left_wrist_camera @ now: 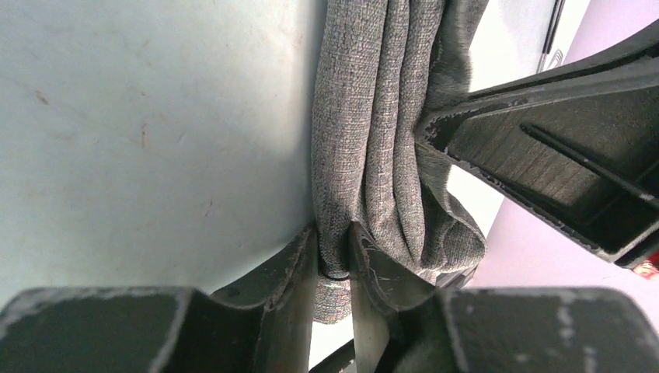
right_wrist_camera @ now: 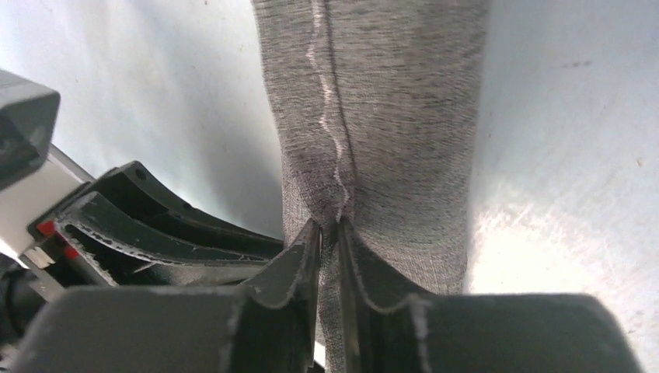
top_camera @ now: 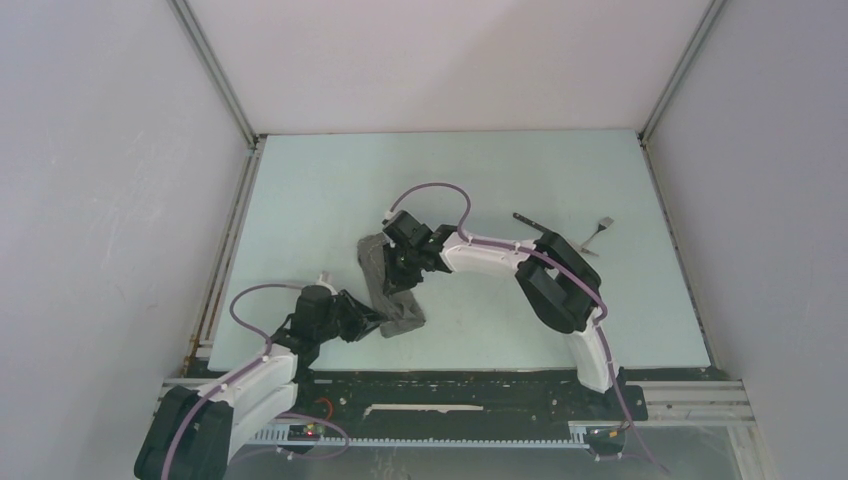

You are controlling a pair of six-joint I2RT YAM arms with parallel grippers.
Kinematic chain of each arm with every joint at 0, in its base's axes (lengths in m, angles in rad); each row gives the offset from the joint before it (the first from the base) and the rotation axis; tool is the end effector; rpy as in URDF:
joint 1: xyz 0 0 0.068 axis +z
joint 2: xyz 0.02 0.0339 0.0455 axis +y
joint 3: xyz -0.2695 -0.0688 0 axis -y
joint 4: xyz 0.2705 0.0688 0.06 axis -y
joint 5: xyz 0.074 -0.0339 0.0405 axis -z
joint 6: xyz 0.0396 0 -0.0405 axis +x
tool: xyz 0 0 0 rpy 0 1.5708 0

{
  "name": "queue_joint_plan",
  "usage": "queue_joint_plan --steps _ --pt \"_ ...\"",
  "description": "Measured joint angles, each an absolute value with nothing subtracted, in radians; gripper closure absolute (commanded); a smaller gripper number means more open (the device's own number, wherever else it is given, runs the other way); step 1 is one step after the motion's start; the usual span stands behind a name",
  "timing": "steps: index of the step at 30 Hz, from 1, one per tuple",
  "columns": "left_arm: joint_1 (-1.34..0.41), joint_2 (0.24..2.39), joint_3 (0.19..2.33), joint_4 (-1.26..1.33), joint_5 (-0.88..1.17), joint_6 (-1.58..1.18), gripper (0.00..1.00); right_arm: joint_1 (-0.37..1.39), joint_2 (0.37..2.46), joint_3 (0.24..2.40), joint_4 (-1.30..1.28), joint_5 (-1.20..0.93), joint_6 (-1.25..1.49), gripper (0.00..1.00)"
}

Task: Fold the napkin into a case and place the utensils inside
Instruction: Smooth out the smaller rectangle-folded napkin at the center of the board.

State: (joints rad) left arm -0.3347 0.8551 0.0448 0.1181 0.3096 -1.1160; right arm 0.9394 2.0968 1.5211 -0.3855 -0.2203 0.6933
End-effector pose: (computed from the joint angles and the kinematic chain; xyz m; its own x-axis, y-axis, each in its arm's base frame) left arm 0.1463 -0.0637 0.0910 -0.7449 -0.6468 -0.1635 -0.3068 0.5497 -0.7770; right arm 0.2760 0.3921 0.1573 -0.9228 -0.2055 -0.3259 -0.3534 0.7883 0.5037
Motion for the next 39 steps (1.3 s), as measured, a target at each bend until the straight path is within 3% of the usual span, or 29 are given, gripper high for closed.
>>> queue_joint_plan --steps 2,8,10,13,24,34,39 --pt "-0.336 0.857 0.045 0.120 0.310 -1.118 0.71 0.949 2.097 1.522 -0.375 -0.207 0.652 0.57" --pt "-0.336 0.857 0.045 0.120 0.310 -1.118 0.71 0.998 2.097 1.510 -0.357 -0.189 0.511 0.52" --pt "-0.336 0.857 0.045 0.121 0.310 -1.118 0.71 1.016 2.097 1.508 -0.361 -0.161 0.466 0.52" --pt "-0.336 0.857 0.045 0.121 0.309 -1.118 0.72 1.045 2.097 1.510 -0.368 -0.090 0.412 0.61" --pt "-0.338 0.835 0.045 0.097 0.299 -1.118 0.72 1.108 2.097 1.531 -0.432 0.137 0.312 0.66" --pt "-0.338 0.836 0.045 0.097 0.298 -1.118 0.73 1.118 2.120 1.574 -0.463 0.165 0.281 0.59" --pt "-0.338 0.838 0.045 0.097 0.295 -1.118 0.73 1.130 2.155 1.615 -0.475 0.186 0.279 0.64"
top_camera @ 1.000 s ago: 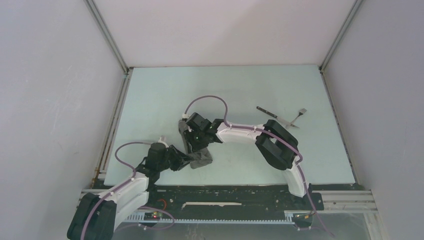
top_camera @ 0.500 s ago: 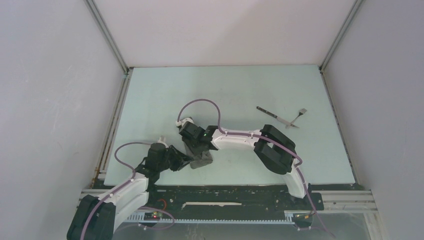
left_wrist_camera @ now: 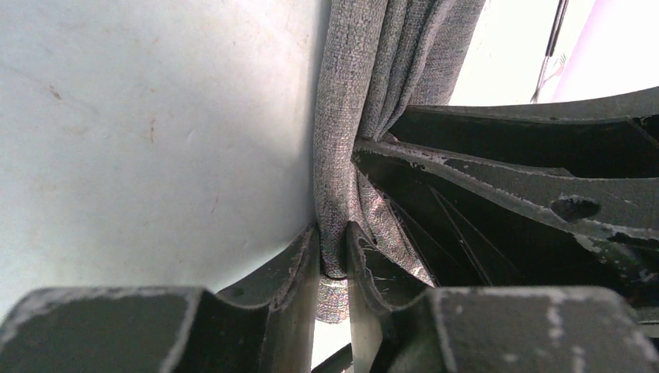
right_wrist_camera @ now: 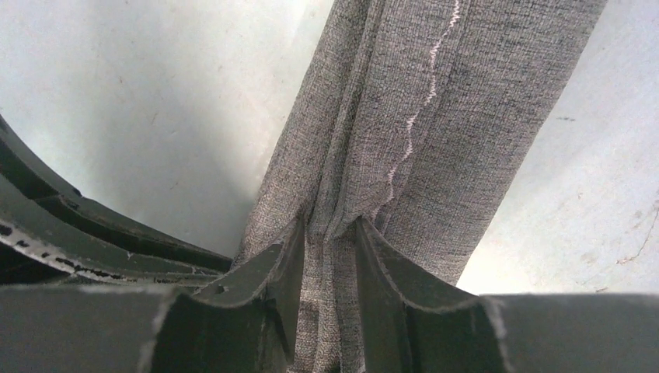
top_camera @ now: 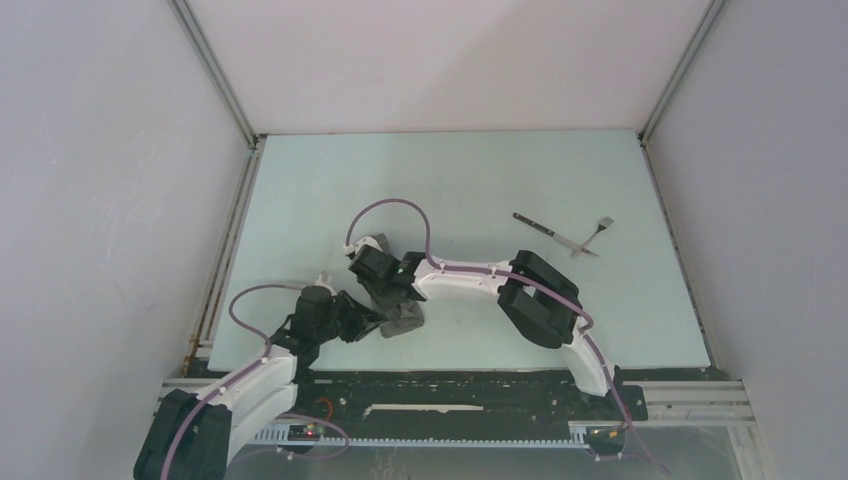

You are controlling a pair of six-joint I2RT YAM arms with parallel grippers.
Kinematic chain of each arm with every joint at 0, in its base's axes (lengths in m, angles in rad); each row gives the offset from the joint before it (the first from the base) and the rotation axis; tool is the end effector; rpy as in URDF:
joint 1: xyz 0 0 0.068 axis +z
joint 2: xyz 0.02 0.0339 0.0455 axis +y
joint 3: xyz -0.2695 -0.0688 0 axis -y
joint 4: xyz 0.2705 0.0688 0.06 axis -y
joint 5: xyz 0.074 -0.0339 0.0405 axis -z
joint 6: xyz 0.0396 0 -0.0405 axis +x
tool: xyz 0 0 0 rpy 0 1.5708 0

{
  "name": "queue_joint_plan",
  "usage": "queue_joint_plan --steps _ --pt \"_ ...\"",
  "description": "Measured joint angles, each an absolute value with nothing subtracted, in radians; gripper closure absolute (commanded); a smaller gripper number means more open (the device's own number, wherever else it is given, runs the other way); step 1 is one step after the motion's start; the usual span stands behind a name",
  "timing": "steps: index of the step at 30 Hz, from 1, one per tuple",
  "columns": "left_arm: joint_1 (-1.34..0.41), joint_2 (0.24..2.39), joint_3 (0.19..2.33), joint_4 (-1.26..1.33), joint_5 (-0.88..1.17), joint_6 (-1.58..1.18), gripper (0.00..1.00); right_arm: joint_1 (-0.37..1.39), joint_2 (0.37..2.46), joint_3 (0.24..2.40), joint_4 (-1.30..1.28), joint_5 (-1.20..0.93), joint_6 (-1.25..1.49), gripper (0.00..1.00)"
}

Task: Fold the napkin into a case and place the utensils inside
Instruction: Smooth out the smaller rectangle-folded napkin at the center of the board.

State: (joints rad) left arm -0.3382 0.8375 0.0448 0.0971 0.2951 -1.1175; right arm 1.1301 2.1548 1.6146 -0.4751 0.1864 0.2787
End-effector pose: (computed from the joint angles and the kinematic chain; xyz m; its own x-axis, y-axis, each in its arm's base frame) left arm 0.1453 -0.0633 0.0915 -0.7395 -0.6517 -0.1686 -0.3122 0.5540 -0.7718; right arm 0.2161 0.4409 0.1547 -0.5815 -0.5992 -0.5503 -0.7147 0.6994 -0.0063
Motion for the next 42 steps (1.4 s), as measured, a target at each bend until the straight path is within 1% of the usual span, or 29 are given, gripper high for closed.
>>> queue_joint_plan --steps 3,5,7,8,9,15,24,32,42 --pt "-0.338 0.838 0.045 0.097 0.295 -1.118 0.73 1.139 2.167 1.631 -0.484 0.215 0.279 0.71" --pt "-0.338 0.838 0.045 0.097 0.295 -1.118 0.73 1.142 2.171 1.633 -0.487 0.236 0.279 0.77" --pt "-0.338 0.838 0.045 0.097 0.295 -1.118 0.74 1.146 2.176 1.641 -0.496 0.259 0.281 0.88" --pt "-0.338 0.838 0.045 0.097 0.295 -1.118 0.74 1.147 2.179 1.646 -0.500 0.267 0.281 0.97" --pt "-0.338 0.838 0.045 0.097 0.295 -1.118 0.74 1.148 2.182 1.652 -0.505 0.276 0.282 1.00" --pt "-0.338 0.838 0.045 0.097 0.294 -1.118 0.75 1.141 2.189 1.685 -0.552 0.275 0.315 1.00" --pt "-0.338 0.838 0.032 0.118 0.294 -1.119 0.76 1.055 2.155 1.656 -0.544 0.072 0.527 1.00" --pt "-0.342 0.852 0.032 0.135 0.294 -1.119 0.77 1.012 2.144 1.608 -0.459 -0.045 0.685 1.00" --pt "-0.352 0.875 0.033 0.157 0.294 -1.119 0.78 1.011 2.138 1.480 -0.241 -0.107 0.879 1.00"
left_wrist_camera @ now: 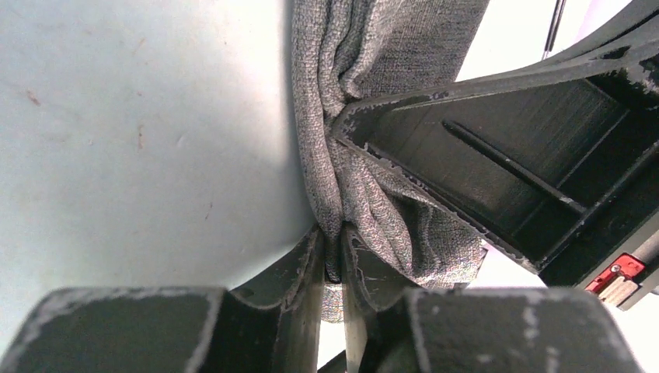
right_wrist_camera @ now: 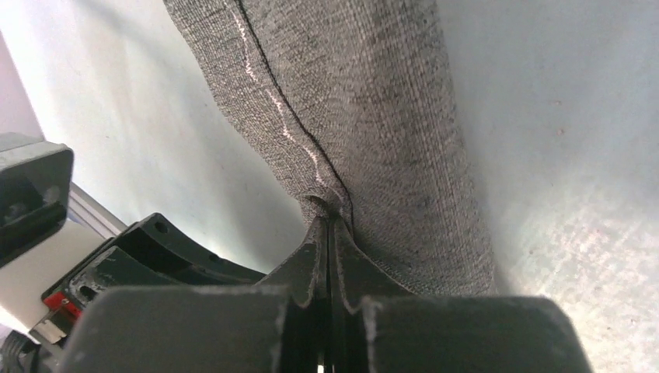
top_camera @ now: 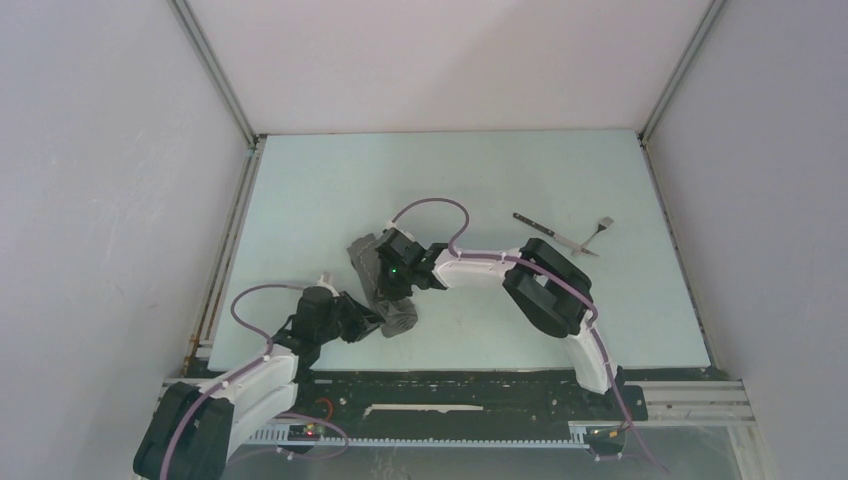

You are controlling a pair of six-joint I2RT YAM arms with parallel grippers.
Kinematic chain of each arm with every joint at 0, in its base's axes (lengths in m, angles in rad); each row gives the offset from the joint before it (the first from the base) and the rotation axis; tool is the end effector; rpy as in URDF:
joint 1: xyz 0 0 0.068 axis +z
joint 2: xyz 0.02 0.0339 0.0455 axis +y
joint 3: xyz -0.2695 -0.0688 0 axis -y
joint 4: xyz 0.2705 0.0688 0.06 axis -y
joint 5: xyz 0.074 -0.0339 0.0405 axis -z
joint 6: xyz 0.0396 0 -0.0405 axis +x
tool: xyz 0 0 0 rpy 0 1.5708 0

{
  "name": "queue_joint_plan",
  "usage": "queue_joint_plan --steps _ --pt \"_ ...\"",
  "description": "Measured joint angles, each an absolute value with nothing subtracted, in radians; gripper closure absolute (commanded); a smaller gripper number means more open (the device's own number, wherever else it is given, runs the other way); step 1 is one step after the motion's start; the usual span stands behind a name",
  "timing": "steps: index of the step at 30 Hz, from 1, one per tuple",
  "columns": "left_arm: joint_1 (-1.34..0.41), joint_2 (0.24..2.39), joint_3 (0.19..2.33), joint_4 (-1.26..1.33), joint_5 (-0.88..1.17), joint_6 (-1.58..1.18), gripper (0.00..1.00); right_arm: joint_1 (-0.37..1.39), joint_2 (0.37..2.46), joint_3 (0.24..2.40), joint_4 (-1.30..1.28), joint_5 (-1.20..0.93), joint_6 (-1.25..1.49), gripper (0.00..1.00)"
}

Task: Fold the napkin into a case and place the utensils inside
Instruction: Smooth out the smaller rectangle-folded napkin at the center of the board.

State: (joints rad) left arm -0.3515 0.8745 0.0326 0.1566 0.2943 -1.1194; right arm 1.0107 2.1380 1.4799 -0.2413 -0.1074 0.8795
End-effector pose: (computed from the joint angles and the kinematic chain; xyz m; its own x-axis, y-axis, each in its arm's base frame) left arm 0.1450 -0.0654 0.0876 -0.7454 -0.6439 -0.1725 -0.2990 0.5543 -0.7768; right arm 0.2546 0.4140 0.1341 -0.9414 -0.0595 -0.3319 -0.2391 0.8118 0.5328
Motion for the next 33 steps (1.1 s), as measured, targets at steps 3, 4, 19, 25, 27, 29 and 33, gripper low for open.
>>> queue_joint_plan --steps 3,4,19,25,27,29,33 --pt "-0.352 0.876 0.033 0.158 0.294 -1.119 0.78 1.010 2.110 1.413 -0.166 -0.096 0.925 1.00" --pt "-0.352 0.877 0.033 0.159 0.295 -1.119 0.76 1.010 2.104 1.397 -0.148 -0.093 0.933 1.00" --pt "-0.336 0.485 0.248 -0.344 0.125 -0.989 0.53 1.003 2.078 1.236 0.121 -0.086 1.006 1.00" --pt "-0.138 0.691 0.353 -0.295 0.198 -0.960 0.67 1.002 2.072 1.203 0.178 -0.086 1.015 1.00" --pt "-0.118 0.804 0.357 -0.231 0.241 -0.959 0.73 1.002 2.072 1.199 0.185 -0.085 1.016 1.00" --pt "-0.118 0.926 0.382 -0.180 0.288 -0.956 0.75 1.002 2.072 1.198 0.189 -0.086 1.016 1.00" --pt "-0.117 1.108 0.441 -0.057 0.359 -0.937 0.77 1.002 2.072 1.197 0.192 -0.083 1.016 1.00"
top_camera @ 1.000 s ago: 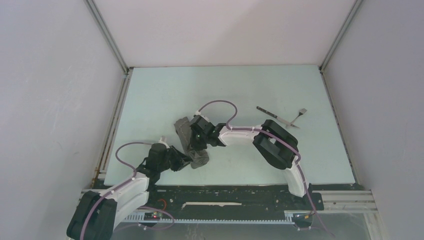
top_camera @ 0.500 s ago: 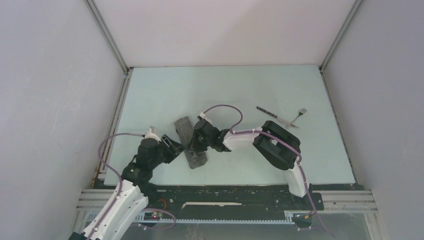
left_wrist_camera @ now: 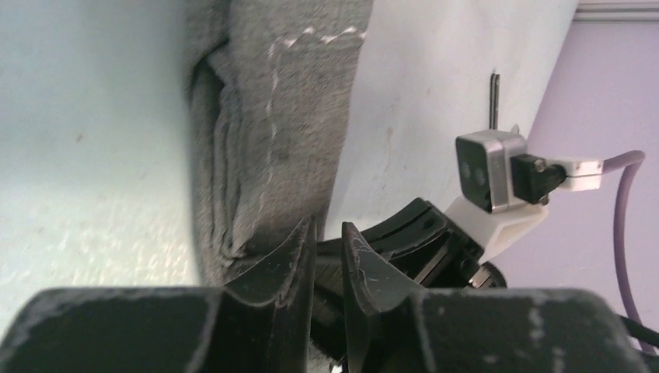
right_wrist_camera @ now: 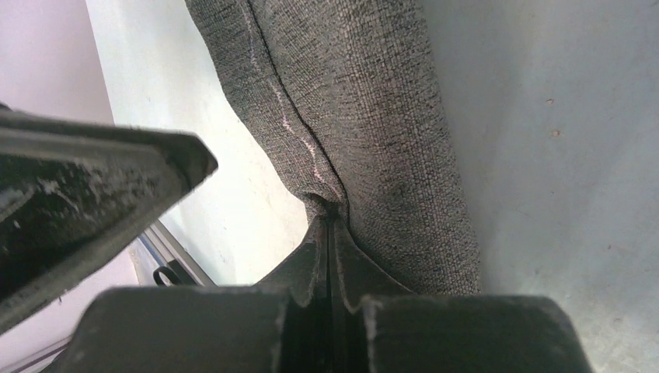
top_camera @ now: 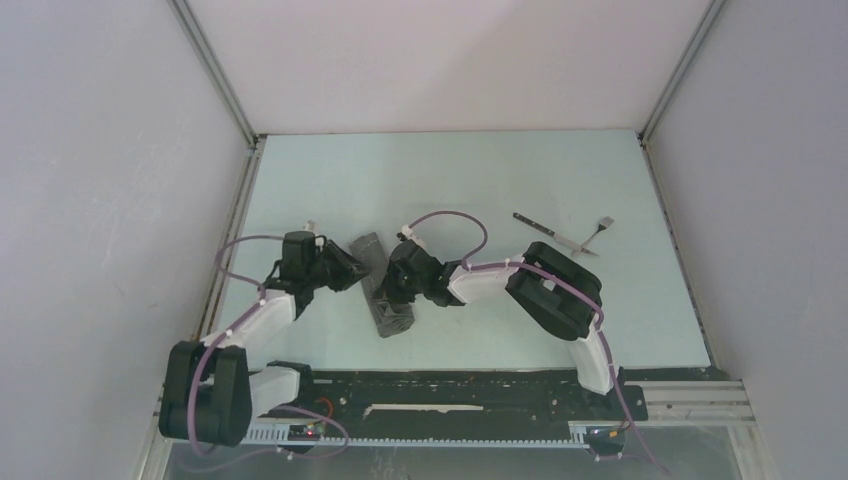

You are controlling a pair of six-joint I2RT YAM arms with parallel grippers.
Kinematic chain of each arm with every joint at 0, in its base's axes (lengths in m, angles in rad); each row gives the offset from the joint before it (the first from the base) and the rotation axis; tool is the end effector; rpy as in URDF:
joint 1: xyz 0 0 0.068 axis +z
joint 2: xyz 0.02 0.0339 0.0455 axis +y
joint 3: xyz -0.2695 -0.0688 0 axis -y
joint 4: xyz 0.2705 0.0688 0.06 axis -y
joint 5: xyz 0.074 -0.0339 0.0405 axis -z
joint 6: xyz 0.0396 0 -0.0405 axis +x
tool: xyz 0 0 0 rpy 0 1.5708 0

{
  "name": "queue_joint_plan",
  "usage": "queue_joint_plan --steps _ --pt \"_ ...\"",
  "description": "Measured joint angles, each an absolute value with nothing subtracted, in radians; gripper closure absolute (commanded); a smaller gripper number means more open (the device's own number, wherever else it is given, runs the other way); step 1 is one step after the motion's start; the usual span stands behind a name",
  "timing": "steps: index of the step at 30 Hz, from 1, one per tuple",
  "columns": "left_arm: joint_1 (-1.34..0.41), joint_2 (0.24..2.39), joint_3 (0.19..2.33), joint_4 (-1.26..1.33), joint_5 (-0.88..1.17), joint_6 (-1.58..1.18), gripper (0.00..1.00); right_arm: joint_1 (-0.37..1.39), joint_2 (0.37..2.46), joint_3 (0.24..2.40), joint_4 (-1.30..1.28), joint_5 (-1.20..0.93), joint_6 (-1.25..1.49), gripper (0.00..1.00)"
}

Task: Fold the napkin into a case and place the utensils inside
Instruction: Smooth out the smaller rectangle-folded napkin at the center of the board.

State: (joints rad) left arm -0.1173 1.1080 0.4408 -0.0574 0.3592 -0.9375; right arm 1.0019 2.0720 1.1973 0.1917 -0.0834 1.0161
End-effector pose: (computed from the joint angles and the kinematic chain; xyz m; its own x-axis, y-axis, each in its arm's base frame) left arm 0.2292 -0.0410 0.1608 -0.6886 -0.6787 -0.2553 -0.3111 0.5945 -0.7415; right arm 0.2434 0.3868 0.1091 -0.9223 0.1300 -0.3638 -0.1715 0.7061 0.6871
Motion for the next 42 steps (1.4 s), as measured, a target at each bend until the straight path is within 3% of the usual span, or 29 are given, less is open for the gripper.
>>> queue_joint_plan --steps 5,11,16,22,25,34,42 --pt "-0.115 1.252 0.474 0.052 0.374 -0.921 0.85 1.007 2.072 1.197 0.194 -0.083 1.008 0.98" --pt "-0.095 1.494 0.547 0.050 0.367 -0.880 0.92 1.022 2.053 1.193 0.186 -0.073 0.932 0.70" --pt "-0.078 1.531 0.581 0.042 0.391 -0.854 0.92 1.056 1.967 1.180 0.109 -0.082 0.792 0.45" --pt "-0.077 1.531 0.581 0.042 0.395 -0.843 0.94 1.056 1.854 1.184 0.091 -0.234 0.648 0.44" --pt "-0.077 1.532 0.582 0.042 0.396 -0.836 0.95 1.012 1.859 1.195 0.113 -0.344 0.617 0.49" --pt "-0.077 1.544 0.599 0.021 0.400 -0.836 0.98 0.900 2.029 1.199 0.341 -0.637 0.698 0.53" --pt "-0.076 1.558 0.616 0.001 0.408 -0.837 0.99 0.950 2.096 1.046 0.520 -0.661 0.757 0.56"
